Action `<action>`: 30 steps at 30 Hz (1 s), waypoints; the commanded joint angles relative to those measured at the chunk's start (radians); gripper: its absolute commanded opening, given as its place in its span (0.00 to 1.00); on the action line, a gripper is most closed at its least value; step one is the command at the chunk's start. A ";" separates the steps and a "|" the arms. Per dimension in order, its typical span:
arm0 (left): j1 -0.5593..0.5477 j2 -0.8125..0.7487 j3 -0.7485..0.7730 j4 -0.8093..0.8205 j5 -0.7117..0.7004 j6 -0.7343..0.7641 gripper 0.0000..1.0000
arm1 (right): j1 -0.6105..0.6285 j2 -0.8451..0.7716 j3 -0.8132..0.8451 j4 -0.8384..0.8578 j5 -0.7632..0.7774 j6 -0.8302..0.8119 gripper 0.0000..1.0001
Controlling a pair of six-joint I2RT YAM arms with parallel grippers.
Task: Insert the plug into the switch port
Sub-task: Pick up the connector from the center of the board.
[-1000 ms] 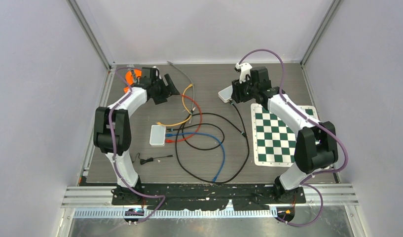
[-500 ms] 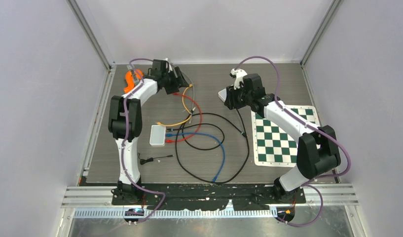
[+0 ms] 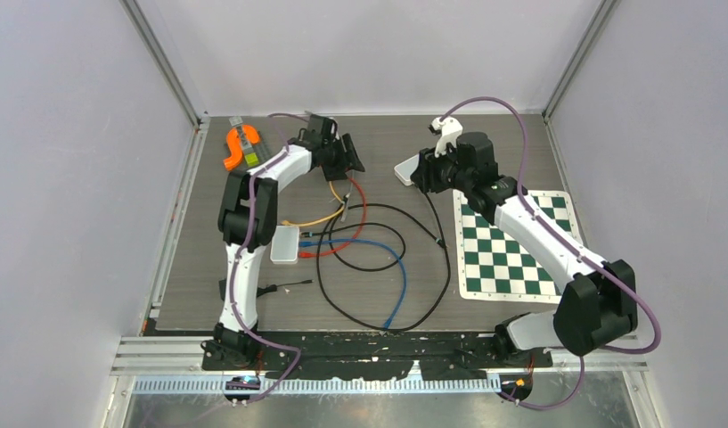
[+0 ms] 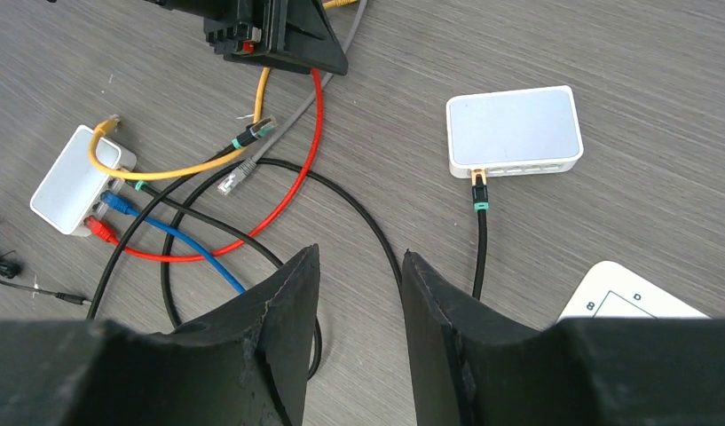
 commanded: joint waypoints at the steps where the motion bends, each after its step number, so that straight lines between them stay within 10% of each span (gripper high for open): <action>1: 0.007 0.010 0.043 -0.074 -0.069 -0.016 0.63 | 0.003 -0.061 -0.008 0.039 -0.014 0.002 0.46; 18: -0.065 -0.013 0.074 -0.272 -0.194 0.052 0.52 | 0.003 -0.110 -0.029 0.065 -0.044 0.037 0.46; 30: -0.064 -0.154 -0.008 -0.287 -0.159 0.154 0.26 | 0.007 -0.047 0.004 0.085 -0.023 0.192 0.43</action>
